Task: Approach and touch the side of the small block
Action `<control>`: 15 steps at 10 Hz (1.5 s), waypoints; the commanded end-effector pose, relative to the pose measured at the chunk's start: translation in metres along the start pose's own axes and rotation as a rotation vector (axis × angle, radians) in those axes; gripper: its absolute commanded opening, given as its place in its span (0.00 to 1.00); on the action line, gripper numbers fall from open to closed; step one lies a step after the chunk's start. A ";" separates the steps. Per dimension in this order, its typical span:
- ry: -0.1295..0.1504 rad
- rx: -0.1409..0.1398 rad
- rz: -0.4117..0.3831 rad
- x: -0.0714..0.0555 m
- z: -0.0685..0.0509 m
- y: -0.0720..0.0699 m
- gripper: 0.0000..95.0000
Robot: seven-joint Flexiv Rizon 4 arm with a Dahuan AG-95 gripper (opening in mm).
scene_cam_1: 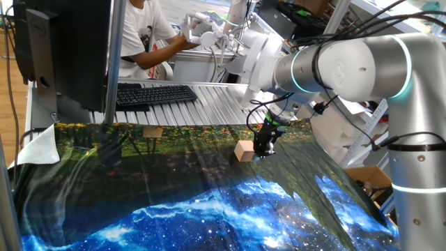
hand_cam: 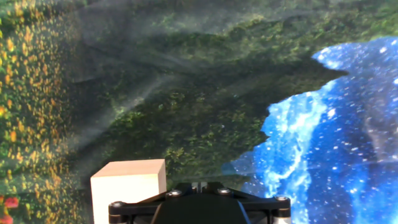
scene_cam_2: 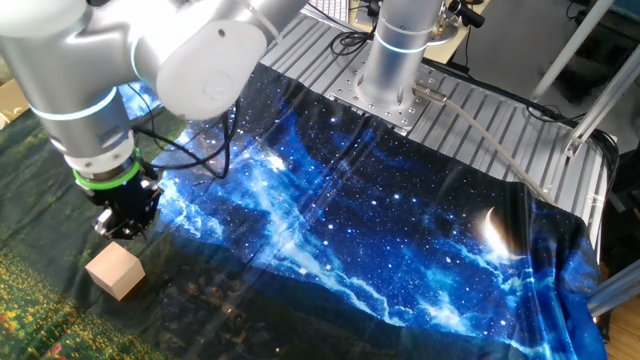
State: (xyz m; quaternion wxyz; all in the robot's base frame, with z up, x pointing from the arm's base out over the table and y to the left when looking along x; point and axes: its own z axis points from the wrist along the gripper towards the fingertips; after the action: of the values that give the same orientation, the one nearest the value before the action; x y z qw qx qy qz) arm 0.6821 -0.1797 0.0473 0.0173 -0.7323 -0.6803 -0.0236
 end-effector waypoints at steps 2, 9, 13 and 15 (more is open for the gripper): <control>0.001 0.011 -0.009 0.000 -0.014 -0.005 0.00; 0.021 0.022 -0.025 -0.002 -0.037 -0.004 0.00; 0.025 0.024 -0.057 -0.002 -0.037 -0.004 0.00; 0.024 0.023 -0.058 -0.002 -0.037 -0.004 0.00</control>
State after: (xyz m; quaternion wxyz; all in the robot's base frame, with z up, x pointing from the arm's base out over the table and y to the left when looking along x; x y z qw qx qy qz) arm 0.6817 -0.1846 0.0831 0.0366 -0.7092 -0.7036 -0.0253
